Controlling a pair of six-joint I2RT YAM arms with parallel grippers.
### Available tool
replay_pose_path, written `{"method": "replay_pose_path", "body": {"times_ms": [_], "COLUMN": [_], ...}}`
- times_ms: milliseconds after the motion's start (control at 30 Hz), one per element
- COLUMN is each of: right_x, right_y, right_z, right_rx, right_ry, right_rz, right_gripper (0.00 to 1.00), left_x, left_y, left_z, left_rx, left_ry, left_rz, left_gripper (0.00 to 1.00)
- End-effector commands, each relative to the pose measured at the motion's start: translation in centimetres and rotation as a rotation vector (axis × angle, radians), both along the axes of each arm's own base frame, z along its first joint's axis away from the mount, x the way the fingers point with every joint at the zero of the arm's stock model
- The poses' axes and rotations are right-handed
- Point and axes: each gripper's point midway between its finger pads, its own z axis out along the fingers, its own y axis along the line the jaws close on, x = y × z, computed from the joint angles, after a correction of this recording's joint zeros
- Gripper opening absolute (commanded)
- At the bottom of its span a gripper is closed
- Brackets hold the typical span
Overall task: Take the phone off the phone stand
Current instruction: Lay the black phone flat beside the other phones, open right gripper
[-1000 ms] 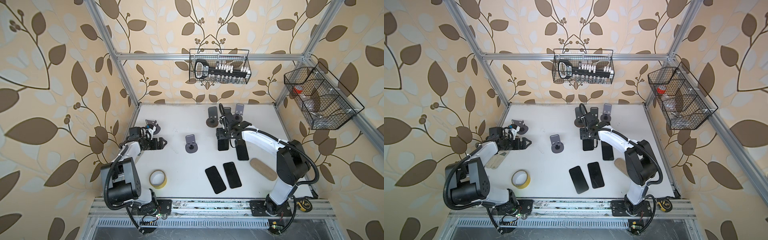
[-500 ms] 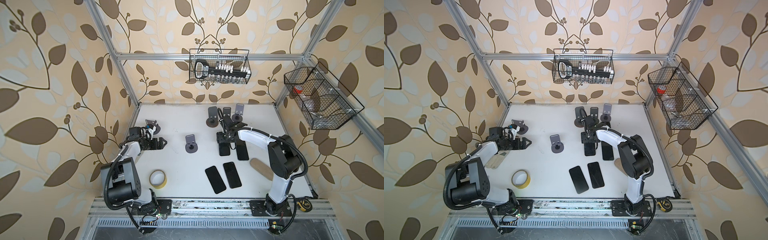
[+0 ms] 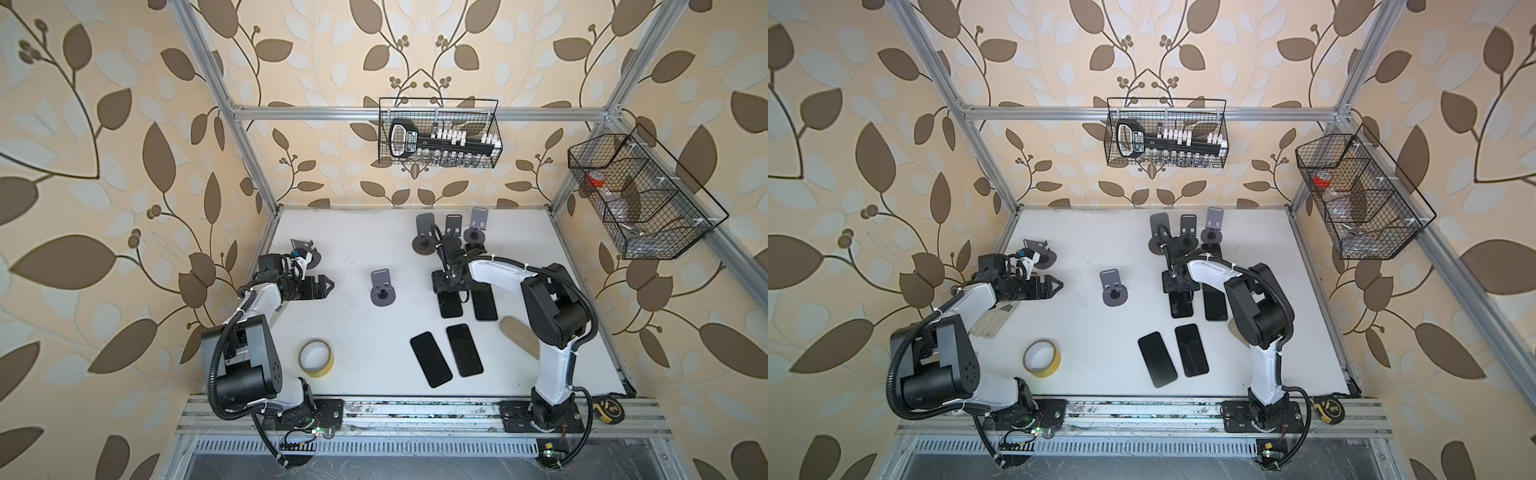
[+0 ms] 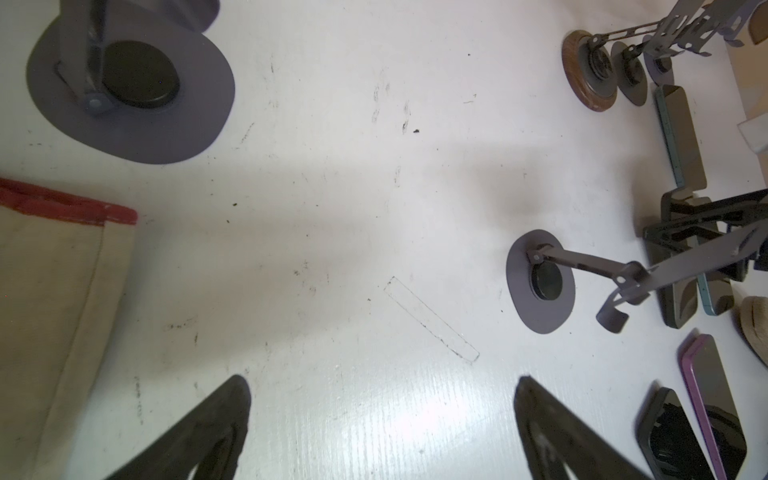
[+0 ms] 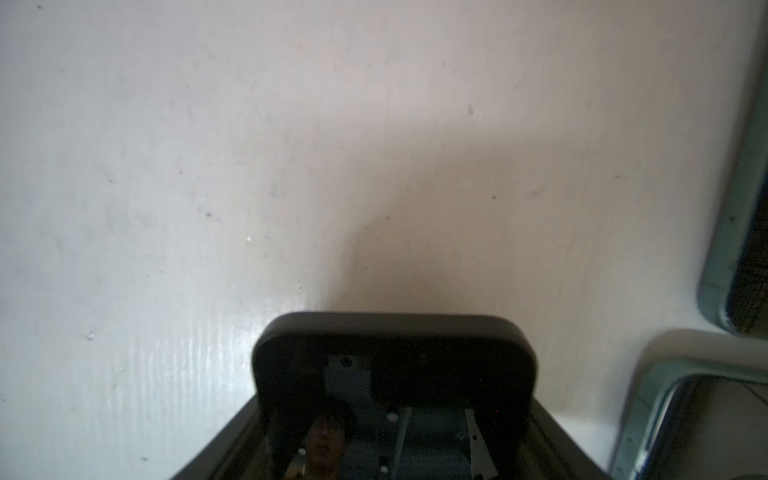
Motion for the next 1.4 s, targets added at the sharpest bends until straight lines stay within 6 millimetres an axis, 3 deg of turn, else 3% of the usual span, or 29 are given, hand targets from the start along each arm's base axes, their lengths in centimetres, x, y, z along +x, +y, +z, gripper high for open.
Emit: {"method": "replay_pose_path", "body": {"times_ms": [0, 300, 1000, 1367], "right_x": [-0.4, -1.0, -0.7, -0.5], "right_y": [-0.5, -0.6, -1.0, -0.9], "right_z": [-1.8, -3.0, -3.0, -1.8], "right_rx": [-0.014, -0.017, -0.042, -0.037], "right_ry": [0.038, 0.075, 0.065, 0.048], "right_rz": [-0.012, -0.028, -0.027, -0.025], "right_gripper": [0.68, 0.69, 0.79, 0.8], "left_x": [0.2, 0.2, 0.1, 0.1], "left_y": [0.2, 0.2, 0.2, 0.2], "left_z": [0.7, 0.7, 0.7, 0.7], "left_rx": [-0.005, -0.005, -0.003, -0.004], "left_ry": [-0.02, -0.021, -0.02, -0.021], "left_rz": [-0.002, -0.002, -0.001, -0.002], "left_gripper": [0.99, 0.99, 0.99, 0.99]}}
